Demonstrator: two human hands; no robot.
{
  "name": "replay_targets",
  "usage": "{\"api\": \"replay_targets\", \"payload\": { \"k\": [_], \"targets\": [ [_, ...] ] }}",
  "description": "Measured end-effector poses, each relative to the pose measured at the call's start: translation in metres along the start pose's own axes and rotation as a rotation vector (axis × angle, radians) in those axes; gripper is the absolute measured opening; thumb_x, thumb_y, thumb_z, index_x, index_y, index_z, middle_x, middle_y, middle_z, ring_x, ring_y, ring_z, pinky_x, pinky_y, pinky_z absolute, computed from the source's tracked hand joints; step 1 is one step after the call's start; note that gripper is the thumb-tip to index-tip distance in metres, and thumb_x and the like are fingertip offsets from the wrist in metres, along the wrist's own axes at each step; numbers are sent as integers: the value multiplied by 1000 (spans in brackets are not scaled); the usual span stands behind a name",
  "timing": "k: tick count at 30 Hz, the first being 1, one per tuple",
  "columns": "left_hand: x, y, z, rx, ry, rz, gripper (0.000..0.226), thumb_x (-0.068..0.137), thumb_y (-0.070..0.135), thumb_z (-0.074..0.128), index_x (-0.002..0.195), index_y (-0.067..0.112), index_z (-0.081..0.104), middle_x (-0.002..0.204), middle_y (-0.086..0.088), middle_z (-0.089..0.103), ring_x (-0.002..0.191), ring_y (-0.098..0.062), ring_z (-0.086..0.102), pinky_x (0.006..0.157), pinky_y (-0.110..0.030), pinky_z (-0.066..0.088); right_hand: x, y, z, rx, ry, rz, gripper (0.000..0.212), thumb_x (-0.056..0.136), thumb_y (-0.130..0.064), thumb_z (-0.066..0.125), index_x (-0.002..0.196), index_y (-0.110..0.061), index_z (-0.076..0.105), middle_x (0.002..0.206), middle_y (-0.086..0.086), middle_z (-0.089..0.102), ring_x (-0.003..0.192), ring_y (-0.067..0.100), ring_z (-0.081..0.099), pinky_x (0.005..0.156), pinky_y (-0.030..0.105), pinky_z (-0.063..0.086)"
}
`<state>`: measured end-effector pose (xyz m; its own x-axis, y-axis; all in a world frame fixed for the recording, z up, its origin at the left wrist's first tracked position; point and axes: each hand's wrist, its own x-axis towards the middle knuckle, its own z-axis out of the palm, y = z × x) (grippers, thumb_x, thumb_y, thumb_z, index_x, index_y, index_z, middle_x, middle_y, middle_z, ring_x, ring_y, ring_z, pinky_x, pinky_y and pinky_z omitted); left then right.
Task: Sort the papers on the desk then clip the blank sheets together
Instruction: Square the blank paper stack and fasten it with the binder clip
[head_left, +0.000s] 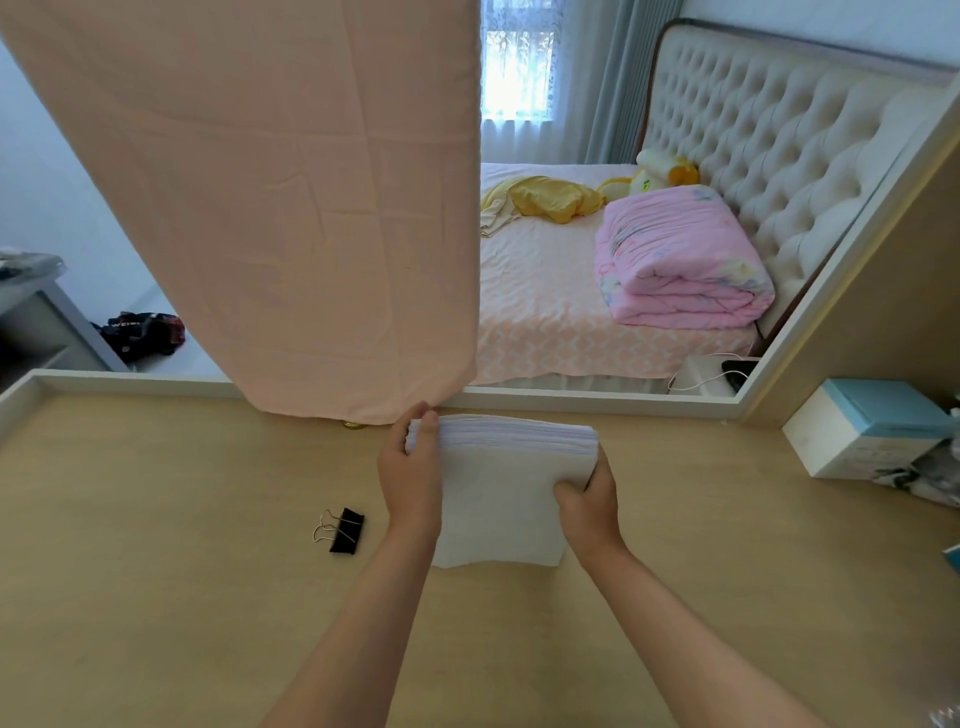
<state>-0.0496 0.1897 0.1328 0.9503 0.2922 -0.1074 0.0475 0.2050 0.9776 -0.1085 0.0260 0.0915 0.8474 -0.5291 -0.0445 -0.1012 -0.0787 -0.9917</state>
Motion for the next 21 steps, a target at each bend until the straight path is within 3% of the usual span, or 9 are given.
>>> {"api": "replay_targets", "payload": {
  "k": [4, 6, 8, 10, 12, 15, 18, 21],
  "targets": [
    [5, 4, 1, -44, -30, -39, 26, 96, 20, 54, 119, 23, 66, 114, 12, 71, 106, 5, 60, 92, -19, 43, 0, -2, -1, -5, -6, 17, 53, 62, -6, 47, 110, -22, 60, 89, -6, 68, 76, 8, 63, 65, 22, 49],
    [5, 5, 4, -33, -3, -43, 21, 94, 29, 58, 111, 23, 70, 110, 13, 71, 106, 3, 60, 92, -21, 43, 0, -5, -2, -6, -1, 6, 49, 67, 1, 49, 103, -31, 57, 84, -12, 65, 72, 5, 61, 62, 17, 49],
    [5, 4, 9, 39, 58, -9, 12, 92, 30, 62, 100, 26, 71, 103, 15, 70, 104, 1, 60, 91, -23, 45, 1, -7, -2, -40, 1, 0, 60, 72, 13, 48, 104, -38, 53, 88, -14, 65, 73, -1, 61, 65, 13, 49],
    [3, 1, 9, 91, 56, 53, 9, 93, 30, 60, 98, 26, 67, 100, 17, 66, 98, 1, 58, 90, -27, 46, 2, -7, -2, -67, -1, 0, 59, 73, 14, 48, 106, -35, 56, 93, -10, 67, 78, -1, 63, 68, 17, 50],
    [3, -6, 1, 84, -54, 129, 22, 92, 41, 57, 105, 23, 61, 101, 13, 61, 93, -5, 56, 87, -29, 43, 5, -6, 0, -79, 8, 12, 50, 74, 10, 50, 106, -27, 59, 93, -5, 69, 78, 2, 64, 68, 20, 49],
    [6, -20, -25, 131, -297, 164, 50, 78, 51, 63, 120, 29, 50, 116, 15, 56, 109, -10, 55, 92, -30, 46, 9, -7, 3, -83, 34, 30, 43, 75, 5, 52, 104, -26, 61, 90, -5, 69, 75, 2, 64, 63, 16, 49],
    [11, -25, -44, 281, -489, 112, 74, 70, 35, 79, 133, 36, 40, 122, 19, 56, 110, 0, 59, 85, -23, 52, 10, -9, 5, -60, 46, 57, 37, 77, 3, 55, 95, -28, 60, 86, -7, 68, 72, 2, 63, 63, 20, 49],
    [17, -28, -45, 362, -496, 104, 65, 68, 20, 85, 124, 27, 52, 110, 9, 67, 98, -4, 67, 73, -21, 55, 12, -12, 7, -42, 80, 63, 33, 77, 4, 55, 90, -27, 59, 82, -6, 66, 68, 7, 62, 57, 17, 48]
  ]
}}
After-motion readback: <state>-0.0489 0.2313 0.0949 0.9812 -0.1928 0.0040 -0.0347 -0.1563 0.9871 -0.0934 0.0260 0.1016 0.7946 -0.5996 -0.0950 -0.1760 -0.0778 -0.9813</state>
